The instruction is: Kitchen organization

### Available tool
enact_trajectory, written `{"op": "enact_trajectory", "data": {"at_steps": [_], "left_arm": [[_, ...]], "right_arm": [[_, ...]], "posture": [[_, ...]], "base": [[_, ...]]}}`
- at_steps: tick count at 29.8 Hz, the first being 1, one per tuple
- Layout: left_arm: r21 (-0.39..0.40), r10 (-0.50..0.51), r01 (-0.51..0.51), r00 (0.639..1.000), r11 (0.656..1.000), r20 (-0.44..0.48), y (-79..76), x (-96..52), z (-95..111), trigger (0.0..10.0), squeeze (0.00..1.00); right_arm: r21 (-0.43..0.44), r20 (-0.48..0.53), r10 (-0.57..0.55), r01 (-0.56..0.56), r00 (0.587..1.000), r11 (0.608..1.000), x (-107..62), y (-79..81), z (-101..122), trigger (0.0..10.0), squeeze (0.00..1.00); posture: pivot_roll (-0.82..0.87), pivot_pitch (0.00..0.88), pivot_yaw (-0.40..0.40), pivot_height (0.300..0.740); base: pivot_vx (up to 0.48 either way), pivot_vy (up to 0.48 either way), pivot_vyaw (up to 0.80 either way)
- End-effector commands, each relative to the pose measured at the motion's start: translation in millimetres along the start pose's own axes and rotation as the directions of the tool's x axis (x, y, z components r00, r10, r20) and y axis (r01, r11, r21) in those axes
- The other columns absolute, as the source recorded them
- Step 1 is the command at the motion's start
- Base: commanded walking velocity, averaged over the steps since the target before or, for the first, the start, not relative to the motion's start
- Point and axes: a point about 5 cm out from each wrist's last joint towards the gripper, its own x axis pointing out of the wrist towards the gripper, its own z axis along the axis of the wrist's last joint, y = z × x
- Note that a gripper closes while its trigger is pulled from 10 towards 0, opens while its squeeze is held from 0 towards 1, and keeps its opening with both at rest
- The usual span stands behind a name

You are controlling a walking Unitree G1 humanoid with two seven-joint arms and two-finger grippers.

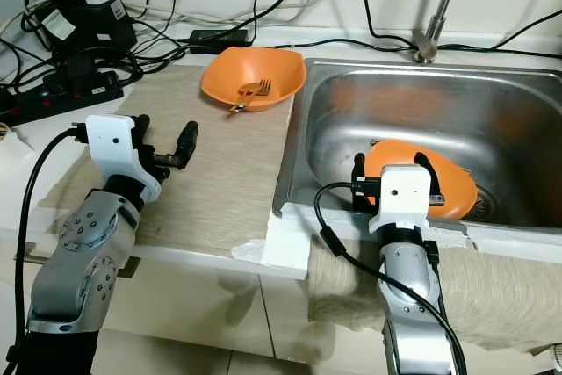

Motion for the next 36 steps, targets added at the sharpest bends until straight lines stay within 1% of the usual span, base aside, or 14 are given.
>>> {"op": "enact_trajectory", "data": {"at_steps": [1,4,6,7,10,16,25,30,36], "left_arm": [[-0.017,-0.003,0.003,1.0,1.0,0.005,-1.3,0.7,-0.3,10.0,0.0],[-0.025,-0.002,0.002,1.0,1.0,0.0,-2.1,-1.3,-5.2,10.0,0.0],[-0.018,0.007,-0.008,0.999,1.0,-0.037,1.0,-6.9,-20.9,10.0,0.0],[-0.027,0.021,-0.023,0.998,0.999,-0.058,3.8,-11.1,-30.3,10.0,0.0],[-0.013,0.014,-0.014,1.0,1.0,-0.026,2.2,-10.1,-24.5,10.0,0.0],[-0.003,0.01,-0.01,1.0,1.0,-0.011,1.4,-8.5,-21.1,10.0,0.0],[0.0,-0.006,0.006,1.0,1.0,0.016,-1.1,-5.3,-17.8,10.0,0.0],[0.005,-0.015,0.015,0.999,1.0,0.04,-0.9,-3.2,-11.0,10.0,0.0],[0.009,-0.028,0.028,0.999,1.0,0.032,-2.7,-2.2,-12.1,10.0,0.0]], "right_arm": [[-0.014,0.024,0.02,-0.02,1.0,1.0,0.0,3.3,4.5,10.0,0.0],[-0.032,0.044,0.035,-0.034,0.998,0.999,-1.2,5.0,5.0,10.0,0.0],[-0.031,0.034,0.037,-0.036,0.999,0.999,-3.0,5.1,-1.2,10.0,0.0],[-0.033,0.035,0.041,-0.04,0.999,0.999,-4.8,4.8,-5.2,10.0,0.0],[-0.037,0.048,0.045,-0.043,0.998,0.998,-6.3,3.9,-6.5,10.0,0.0],[-0.053,0.081,0.052,-0.048,0.995,0.997,-5.8,4.5,-1.7,10.0,0.0],[-0.052,0.088,0.048,-0.044,0.995,0.998,-7.0,5.5,-4.0,10.0,0.0],[-0.056,0.089,0.044,-0.039,0.995,0.998,-8.2,5.0,-5.1,10.0,0.0],[-0.054,0.085,0.043,-0.039,0.995,0.998,-7.0,6.2,-6.0,10.0,0.0]], "posture": [[-0.03,0.0,0.078,0.736],[-0.03,0.0,0.077,0.736],[-0.03,0.0,0.077,0.736],[-0.03,0.0,0.076,0.736],[-0.03,0.0,0.074,0.736],[-0.03,0.0,0.076,0.736],[-0.04,0.0,0.08,0.736],[-0.04,0.0,0.086,0.736],[-0.04,0.0,0.089,0.736]], "base": [[0.0,0.0,0.0],[0.0,0.0,0.0],[0.0,0.0,0.0],[0.0,0.0,0.0],[0.0,0.0,0.0],[0.0,0.0,0.0],[0.0,0.0,0.0],[0.0,0.0,0.0],[0.0,0.0,0.0]]}}
